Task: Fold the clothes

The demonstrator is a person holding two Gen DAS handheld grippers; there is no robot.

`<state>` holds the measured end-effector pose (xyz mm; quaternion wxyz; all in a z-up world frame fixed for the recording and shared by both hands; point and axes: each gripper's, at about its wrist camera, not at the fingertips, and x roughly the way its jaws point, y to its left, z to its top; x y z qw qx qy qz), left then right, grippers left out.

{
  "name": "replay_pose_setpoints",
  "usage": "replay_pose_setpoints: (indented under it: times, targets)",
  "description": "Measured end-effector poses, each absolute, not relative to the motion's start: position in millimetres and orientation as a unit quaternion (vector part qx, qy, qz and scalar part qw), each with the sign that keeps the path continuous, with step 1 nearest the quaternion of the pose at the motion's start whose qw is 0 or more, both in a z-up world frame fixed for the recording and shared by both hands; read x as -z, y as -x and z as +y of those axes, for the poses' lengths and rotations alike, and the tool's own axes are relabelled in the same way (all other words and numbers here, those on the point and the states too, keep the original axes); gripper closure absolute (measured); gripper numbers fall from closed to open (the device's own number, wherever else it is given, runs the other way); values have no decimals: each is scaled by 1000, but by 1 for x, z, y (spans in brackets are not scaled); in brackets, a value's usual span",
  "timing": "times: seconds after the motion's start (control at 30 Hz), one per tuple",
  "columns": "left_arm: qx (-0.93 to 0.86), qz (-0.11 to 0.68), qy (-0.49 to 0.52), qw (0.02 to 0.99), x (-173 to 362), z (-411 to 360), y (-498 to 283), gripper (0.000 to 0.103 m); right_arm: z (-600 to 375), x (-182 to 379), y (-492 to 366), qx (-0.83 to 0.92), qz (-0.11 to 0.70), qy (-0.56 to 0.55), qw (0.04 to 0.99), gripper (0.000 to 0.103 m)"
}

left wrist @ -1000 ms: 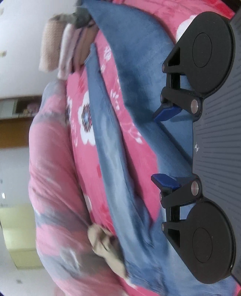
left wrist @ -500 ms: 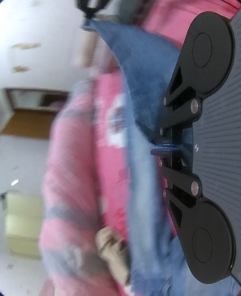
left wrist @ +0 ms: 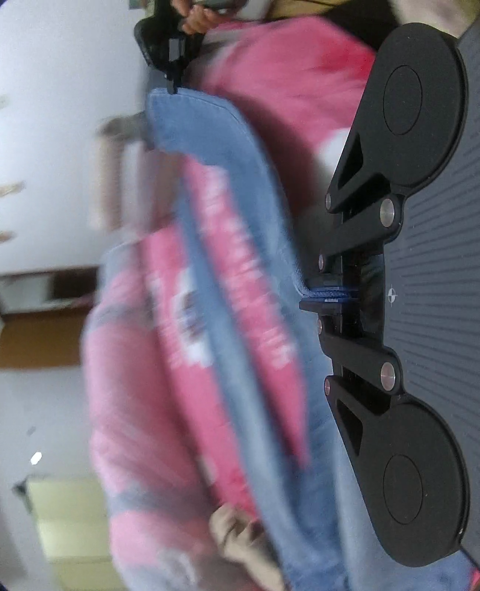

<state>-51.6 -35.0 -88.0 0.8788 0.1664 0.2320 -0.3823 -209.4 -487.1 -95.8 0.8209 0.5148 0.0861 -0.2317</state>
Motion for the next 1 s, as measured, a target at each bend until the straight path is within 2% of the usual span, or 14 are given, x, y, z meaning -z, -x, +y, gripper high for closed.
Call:
replay_pose_setpoints:
  times: [0.1,0.27,0.43,0.5,0.6,0.77,1.0]
  targets:
    - [381,253,-183,870,99,-38,54,101,-493,122,229,254,98,-544,794,102]
    - [379,288,-129,870,96,-27,46,94,-500,111,243,270,83,-531,799,102]
    - [368,307,-79,874,90,-16,52,80,-515,98,243,279,95,-514,805,96]
    - [359,309,-59,879,86,-8,59,77,-519,95,239,280,103,-512,805,91]
    - [334,314,-29,888,80,9,66,72,-512,88,233,278,100,-502,813,91]
    - [230,332,38,914,74,58,69,71,-461,53,214,240,101,-385,885,90]
    - [73,328,233,912,83,154,45,66,-375,16,160,93,141,-245,955,84]
